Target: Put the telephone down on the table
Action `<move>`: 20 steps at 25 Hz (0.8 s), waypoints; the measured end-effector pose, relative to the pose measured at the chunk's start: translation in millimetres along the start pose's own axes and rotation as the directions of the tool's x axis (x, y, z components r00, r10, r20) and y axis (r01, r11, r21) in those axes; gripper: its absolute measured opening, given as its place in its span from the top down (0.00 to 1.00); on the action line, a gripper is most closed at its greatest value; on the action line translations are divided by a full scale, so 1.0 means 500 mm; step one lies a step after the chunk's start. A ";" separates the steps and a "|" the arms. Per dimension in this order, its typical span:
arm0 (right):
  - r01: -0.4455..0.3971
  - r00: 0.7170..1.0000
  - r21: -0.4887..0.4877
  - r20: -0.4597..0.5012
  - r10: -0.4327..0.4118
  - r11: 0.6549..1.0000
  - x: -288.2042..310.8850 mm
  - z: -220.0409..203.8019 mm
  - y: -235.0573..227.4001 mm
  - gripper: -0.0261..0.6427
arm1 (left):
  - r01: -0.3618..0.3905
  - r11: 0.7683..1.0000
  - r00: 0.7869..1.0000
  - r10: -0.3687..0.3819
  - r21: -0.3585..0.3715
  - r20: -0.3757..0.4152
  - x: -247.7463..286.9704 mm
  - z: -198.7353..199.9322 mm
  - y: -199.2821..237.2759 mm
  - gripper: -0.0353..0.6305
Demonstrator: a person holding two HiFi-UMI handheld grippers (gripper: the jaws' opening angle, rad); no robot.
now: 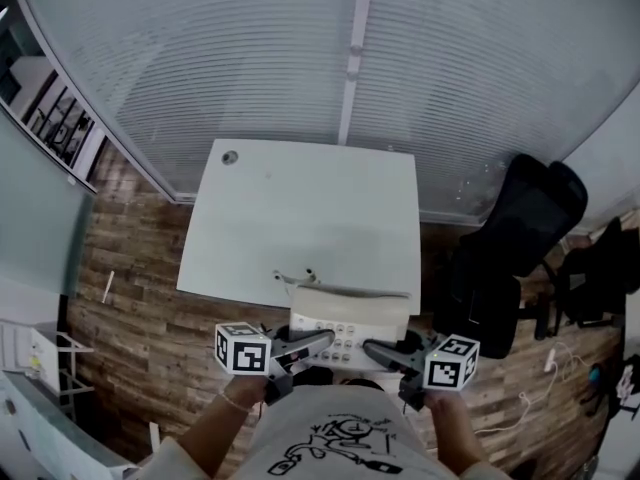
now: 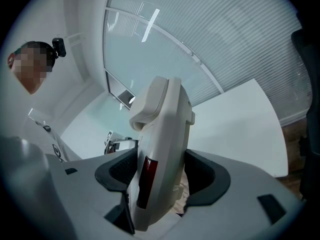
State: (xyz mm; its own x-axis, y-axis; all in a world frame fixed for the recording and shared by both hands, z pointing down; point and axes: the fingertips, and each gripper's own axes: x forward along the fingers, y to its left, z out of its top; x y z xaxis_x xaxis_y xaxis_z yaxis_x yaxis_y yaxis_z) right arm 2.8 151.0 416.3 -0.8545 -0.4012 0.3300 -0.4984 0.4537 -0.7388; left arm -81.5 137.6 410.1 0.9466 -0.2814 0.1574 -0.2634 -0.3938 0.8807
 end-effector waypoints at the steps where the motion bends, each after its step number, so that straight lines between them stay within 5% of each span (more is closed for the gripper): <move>1: 0.000 1.000 0.001 0.001 0.000 1.000 0.004 0.003 0.000 0.50 | -0.001 1.000 1.000 0.001 -0.001 -0.001 -0.002 0.004 0.002 0.64; 20: -0.008 1.000 0.019 -0.002 0.008 1.000 0.030 0.047 -0.035 0.50 | -0.013 1.000 1.000 0.013 -0.023 0.001 0.019 0.051 0.032 0.64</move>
State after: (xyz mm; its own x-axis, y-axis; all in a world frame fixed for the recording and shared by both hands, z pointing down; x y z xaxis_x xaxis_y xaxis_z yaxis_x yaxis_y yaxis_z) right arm 2.4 118.6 420.4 -0.8587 -0.3962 0.3251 -0.4887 0.4421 -0.7522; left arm -81.6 106.3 414.4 0.9429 -0.2872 0.1684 -0.2713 -0.3698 0.8886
